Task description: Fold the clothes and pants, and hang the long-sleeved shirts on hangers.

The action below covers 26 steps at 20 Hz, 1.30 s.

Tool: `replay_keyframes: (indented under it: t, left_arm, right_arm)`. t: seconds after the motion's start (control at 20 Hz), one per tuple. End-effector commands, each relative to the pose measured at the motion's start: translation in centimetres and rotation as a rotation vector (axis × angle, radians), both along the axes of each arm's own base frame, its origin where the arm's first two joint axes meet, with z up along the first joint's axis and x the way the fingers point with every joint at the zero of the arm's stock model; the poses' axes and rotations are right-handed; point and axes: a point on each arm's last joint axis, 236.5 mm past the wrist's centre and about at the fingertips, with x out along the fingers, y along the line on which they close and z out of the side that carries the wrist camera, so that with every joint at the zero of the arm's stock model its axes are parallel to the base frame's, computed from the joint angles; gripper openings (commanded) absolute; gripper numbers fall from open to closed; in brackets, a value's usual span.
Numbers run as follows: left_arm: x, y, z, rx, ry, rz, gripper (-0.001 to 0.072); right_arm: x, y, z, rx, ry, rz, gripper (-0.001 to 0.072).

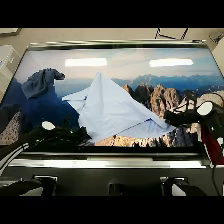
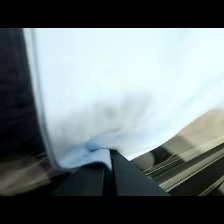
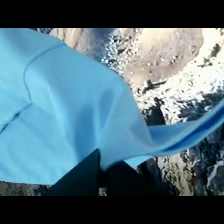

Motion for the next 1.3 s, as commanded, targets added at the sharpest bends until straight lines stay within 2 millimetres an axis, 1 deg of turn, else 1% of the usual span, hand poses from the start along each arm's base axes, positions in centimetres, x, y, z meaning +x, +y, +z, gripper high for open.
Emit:
replay_keyframes:
  t: [0.0,0.05,0.1,0.15,0.2,0.25,0.3,0.35,0.4,0.45,0.5,0.55,0.6,0.65,0.7,0.75,0.85,0.9,0.95,1.0,1.05,1.1,1.15,1.2,1.25]
  left_arm:
    - [3.1,-0.5,3.0,-0.031,-0.134,-0.013,0.0021]
    - [5.3,-0.5,6.0,-0.041,-0.254,-0.028,0.0021]
    - [8.2,-0.2,10.7,-0.049,-0.428,-0.042,0.0020]
    - [10.8,0.3,16.7,-0.049,-0.627,-0.058,0.0021]
    - [12.7,1.0,24.7,-0.043,-0.862,-0.067,0.0021]
    - [13.1,1.8,33.2,-0.032,-1.085,-0.066,0.0021]
    - [12.1,3.0,42.6,-0.009,-1.328,-0.048,0.0021]
    - [9.9,4.6,51.6,0.020,-1.552,0.004,0.0022]
    - [6.7,6.1,58.8,0.054,-1.735,0.064,0.0022]
    - [3.1,7.3,64.2,0.083,-1.880,0.112,0.0022]
    - [-0.8,8.0,68.2,0.092,-1.984,0.150,0.0022]
    - [-4.0,8.4,70.6,0.093,-2.048,0.177,0.0022]
    - [-6.7,8.8,72.1,0.108,-2.102,0.199,0.0022]
    - [-8.3,9.3,72.9,0.133,-2.139,0.221,0.0022]
    - [-9.5,10.0,73.6,0.154,-2.164,0.259,0.0022]
    - [-9.9,10.7,74.0,0.167,-2.165,0.301,0.0022]
    - [-9.3,11.6,73.7,0.197,-2.130,0.339,0.0022]
    - [-8.4,11.8,73.0,0.227,-2.097,0.338,0.0022]
    - [-7.2,12.2,72.0,0.288,-2.058,0.321,0.0022]
    - [-5.7,12.6,70.6,0.364,-2.010,0.296,0.0022]
    - [-3.5,13.2,68.5,0.447,-1.932,0.264,0.0022]
    - [-1.1,14.0,66.1,0.519,-1.839,0.235,0.0022]
    - [1.8,14.7,63.0,0.571,-1.723,0.205,0.0022]
    - [4.7,15.1,59.7,0.602,-1.615,0.170,0.0022]
    - [7.8,15.2,55.8,0.612,-1.508,0.131,0.0022]
  right_arm:
    - [2.3,0.2,4.2,0.005,-0.122,0.005,0.0038]
    - [3.8,-0.1,7.2,-0.022,-0.209,0.032,0.0039]
    - [5.3,-0.7,10.9,-0.061,-0.307,0.050,0.0039]
    - [6.9,-1.2,16.0,-0.102,-0.435,0.057,0.0039]
    - [8.1,-1.7,21.9,-0.139,-0.577,0.049,0.0039]
    - [8.7,-1.9,29.4,-0.172,-0.760,0.036,0.0039]
    - [8.2,-1.9,37.0,-0.204,-0.946,0.019,0.0039]
    - [6.3,-1.9,45.3,-0.242,-1.157,-0.005,0.0039]
    - [3.5,-1.8,52.1,-0.281,-1.339,-0.023,0.0039]
    - [-0.1,-1.6,57.7,-0.326,-1.496,-0.038,0.0039]
    - [-3.6,-1.3,61.3,-0.354,-1.600,-0.049,0.0039]
    - [-6.2,-0.9,63.0,-0.363,-1.653,-0.052,0.0039]
    - [-8.3,-0.6,63.5,-0.373,-1.672,-0.049,0.0039]
    - [-9.5,-0.3,63.4,-0.385,-1.666,-0.042,0.0039]
    - [-10.4,-0.4,63.3,-0.403,-1.660,-0.042,0.0039]
    - [-11.1,-0.4,63.4,-0.411,-1.663,-0.044,0.0039]
    - [-11.9,-0.7,64.2,-0.432,-1.697,-0.061,0.0039]
    - [-12.0,-0.8,64.5,-0.437,-1.710,-0.068,0.0039]
    - [-11.5,-1.0,64.4,-0.442,-1.705,-0.071,0.0039]
    - [-10.6,-1.1,64.0,-0.438,-1.686,-0.069,0.0039]
    - [-9.0,-1.3,63.2,-0.432,-1.650,-0.062,0.0039]
    - [-6.3,-1.5,61.5,-0.417,-1.586,-0.049,0.0039]
    - [-3.1,-1.8,59.1,-0.394,-1.506,-0.033,0.0039]
    - [1.0,-2.0,55.6,-0.355,-1.404,-0.014,0.0039]
    - [5.2,-2.2,51.7,-0.314,-1.301,0.000,0.0039]
